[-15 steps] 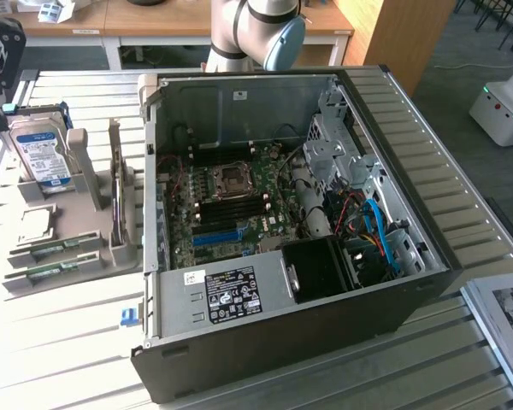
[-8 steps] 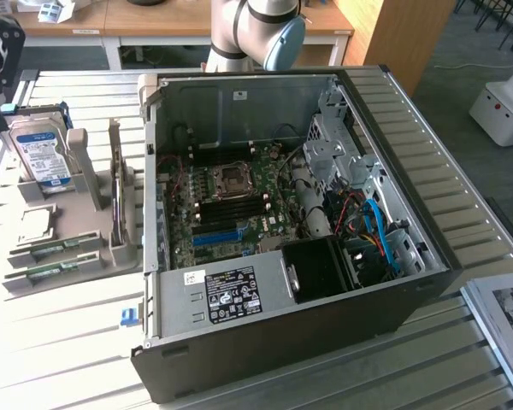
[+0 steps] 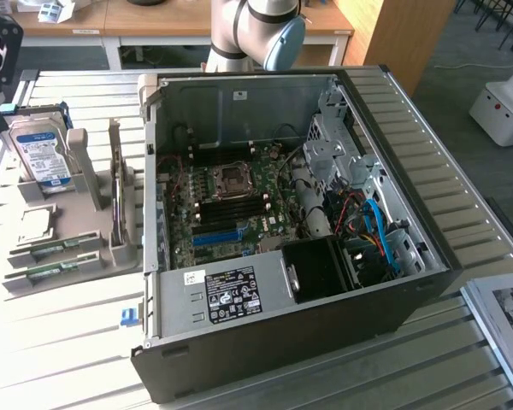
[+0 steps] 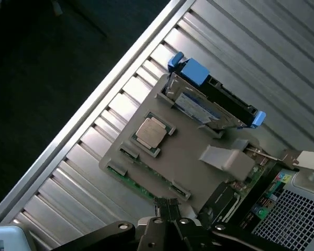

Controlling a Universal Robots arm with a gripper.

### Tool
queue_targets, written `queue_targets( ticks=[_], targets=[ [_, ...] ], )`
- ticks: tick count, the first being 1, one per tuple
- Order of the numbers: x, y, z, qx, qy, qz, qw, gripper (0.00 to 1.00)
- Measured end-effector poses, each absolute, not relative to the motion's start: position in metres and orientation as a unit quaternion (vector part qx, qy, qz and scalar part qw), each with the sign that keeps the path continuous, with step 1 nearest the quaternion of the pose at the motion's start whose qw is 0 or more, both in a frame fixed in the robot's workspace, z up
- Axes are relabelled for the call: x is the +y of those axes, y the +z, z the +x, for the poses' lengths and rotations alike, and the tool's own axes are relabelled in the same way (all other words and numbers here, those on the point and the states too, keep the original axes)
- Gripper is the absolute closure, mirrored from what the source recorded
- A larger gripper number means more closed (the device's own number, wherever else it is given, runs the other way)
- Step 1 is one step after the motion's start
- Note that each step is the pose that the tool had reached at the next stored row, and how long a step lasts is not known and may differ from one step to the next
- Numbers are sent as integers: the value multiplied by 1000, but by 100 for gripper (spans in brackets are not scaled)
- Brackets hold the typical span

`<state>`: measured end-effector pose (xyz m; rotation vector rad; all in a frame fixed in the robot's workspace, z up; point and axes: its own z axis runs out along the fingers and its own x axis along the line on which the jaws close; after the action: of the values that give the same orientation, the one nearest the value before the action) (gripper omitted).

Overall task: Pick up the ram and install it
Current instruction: 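Pick up the ram and move it above insertion slot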

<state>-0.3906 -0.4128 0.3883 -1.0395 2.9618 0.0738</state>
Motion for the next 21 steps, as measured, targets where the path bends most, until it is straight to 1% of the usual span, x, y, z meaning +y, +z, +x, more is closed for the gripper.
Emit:
queue_targets(
  ticks=[21],
  targets=[
    [-413,387,-391,859,23,-512,-4,90]
  ],
)
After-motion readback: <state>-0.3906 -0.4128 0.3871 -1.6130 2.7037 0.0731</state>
